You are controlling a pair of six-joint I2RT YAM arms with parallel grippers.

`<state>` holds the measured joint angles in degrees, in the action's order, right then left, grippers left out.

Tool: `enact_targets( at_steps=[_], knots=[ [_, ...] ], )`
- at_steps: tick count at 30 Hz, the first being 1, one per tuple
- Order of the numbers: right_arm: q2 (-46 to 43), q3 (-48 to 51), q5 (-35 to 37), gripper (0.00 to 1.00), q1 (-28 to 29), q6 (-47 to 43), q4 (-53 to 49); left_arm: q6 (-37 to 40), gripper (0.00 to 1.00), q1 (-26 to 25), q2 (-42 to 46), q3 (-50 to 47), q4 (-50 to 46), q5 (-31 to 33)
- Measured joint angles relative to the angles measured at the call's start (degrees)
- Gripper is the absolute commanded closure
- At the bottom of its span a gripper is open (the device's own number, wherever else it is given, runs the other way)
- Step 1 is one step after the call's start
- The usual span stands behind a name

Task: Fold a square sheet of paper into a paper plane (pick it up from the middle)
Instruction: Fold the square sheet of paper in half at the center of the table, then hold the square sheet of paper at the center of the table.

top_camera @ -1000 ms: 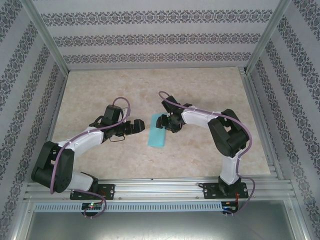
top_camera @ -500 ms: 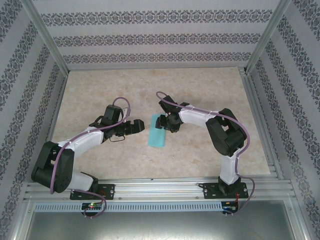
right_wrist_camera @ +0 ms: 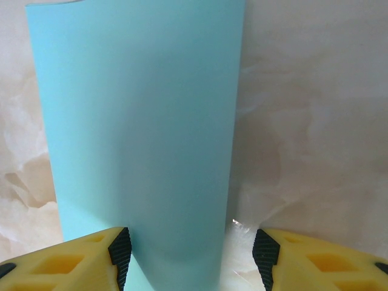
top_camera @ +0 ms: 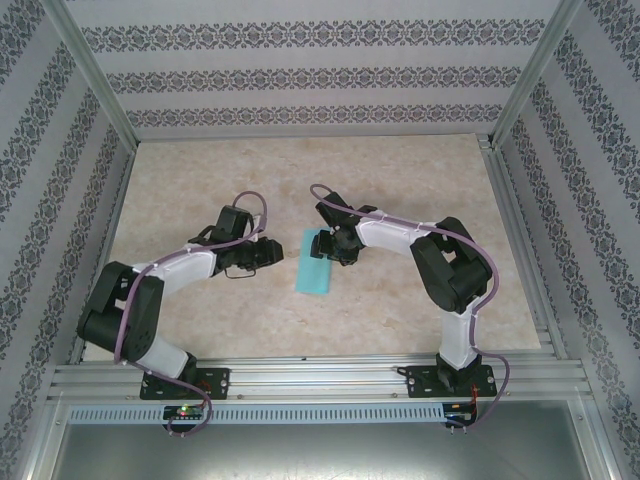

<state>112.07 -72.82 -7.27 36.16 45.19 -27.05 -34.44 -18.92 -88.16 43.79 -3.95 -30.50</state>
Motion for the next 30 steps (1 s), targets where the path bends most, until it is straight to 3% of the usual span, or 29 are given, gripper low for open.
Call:
enact_targets(
  at_steps=[2,9,22,30],
  knots=[
    [0.15,-0.24,0.13,0.4,0.0,0.02,-0.26,-0.52,0.84,-0.33,-1.38,0.87,0.11,-0.31],
    [0.2,-0.31,0.2,0.4,0.0,0.04,-0.42,-1.64,0.89,-2.03,-4.66,2.8,0.61,-1.03],
    [0.26,-0.31,0.37,0.4,0.0,1.14,-0.37,-3.19,0.92,-2.51,-5.9,3.93,0.96,-0.72],
    [0.26,-0.31,0.52,0.43,0.0,0.83,-0.59,-5.53,0.93,-2.51,-1.44,0.07,0.92,7.76]
  ],
)
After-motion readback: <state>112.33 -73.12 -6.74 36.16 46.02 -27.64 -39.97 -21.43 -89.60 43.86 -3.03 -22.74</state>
